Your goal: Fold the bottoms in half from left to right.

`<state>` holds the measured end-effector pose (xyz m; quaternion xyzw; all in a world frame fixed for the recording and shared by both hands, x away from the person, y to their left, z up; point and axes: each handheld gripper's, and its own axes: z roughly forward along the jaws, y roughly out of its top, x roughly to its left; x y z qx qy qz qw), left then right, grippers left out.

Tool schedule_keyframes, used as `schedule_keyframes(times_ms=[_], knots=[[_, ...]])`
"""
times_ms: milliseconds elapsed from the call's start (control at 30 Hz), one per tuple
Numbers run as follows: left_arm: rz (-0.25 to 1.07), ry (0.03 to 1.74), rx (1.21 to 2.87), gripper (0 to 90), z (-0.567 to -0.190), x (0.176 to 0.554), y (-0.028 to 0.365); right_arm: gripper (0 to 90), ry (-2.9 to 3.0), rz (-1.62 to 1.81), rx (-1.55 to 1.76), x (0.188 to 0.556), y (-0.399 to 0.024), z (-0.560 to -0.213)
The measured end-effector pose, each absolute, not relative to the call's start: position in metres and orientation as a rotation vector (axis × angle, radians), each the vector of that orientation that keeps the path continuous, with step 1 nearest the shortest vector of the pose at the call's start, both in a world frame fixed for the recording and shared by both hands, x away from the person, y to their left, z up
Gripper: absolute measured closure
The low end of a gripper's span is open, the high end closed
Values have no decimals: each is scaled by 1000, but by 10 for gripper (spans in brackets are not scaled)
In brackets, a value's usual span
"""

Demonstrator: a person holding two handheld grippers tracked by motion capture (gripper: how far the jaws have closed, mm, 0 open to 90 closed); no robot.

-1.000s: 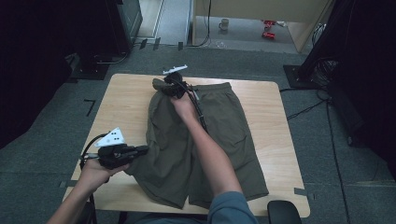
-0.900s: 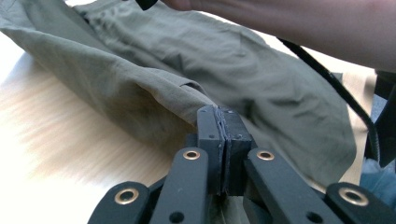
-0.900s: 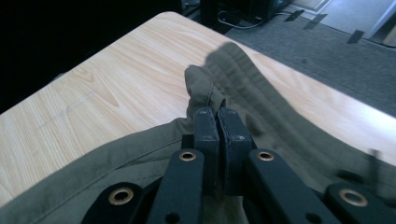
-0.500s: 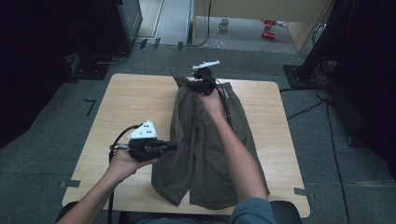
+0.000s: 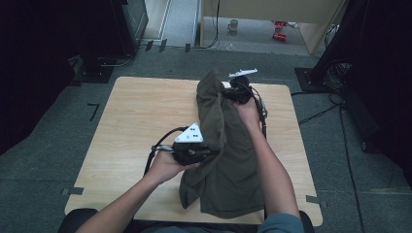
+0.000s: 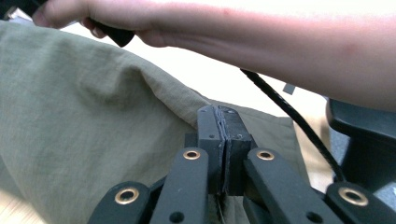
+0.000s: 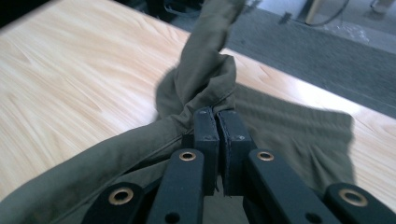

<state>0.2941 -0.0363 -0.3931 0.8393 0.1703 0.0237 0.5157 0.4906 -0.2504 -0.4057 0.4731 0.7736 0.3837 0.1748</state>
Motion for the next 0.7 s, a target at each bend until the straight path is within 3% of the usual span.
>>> schedule_keyframes(times_ms=[100, 300, 700], knots=[[65, 405, 2016, 893, -400, 295, -49, 866, 2160, 1059, 1326, 489, -263, -415], [30, 470, 2064, 892, -449, 304, -80, 866, 2172, 977, 1391, 495, -280, -442], [-17, 559, 2185, 891, -498, 321, -87, 866, 2192, 878, 1458, 500, -288, -485]])
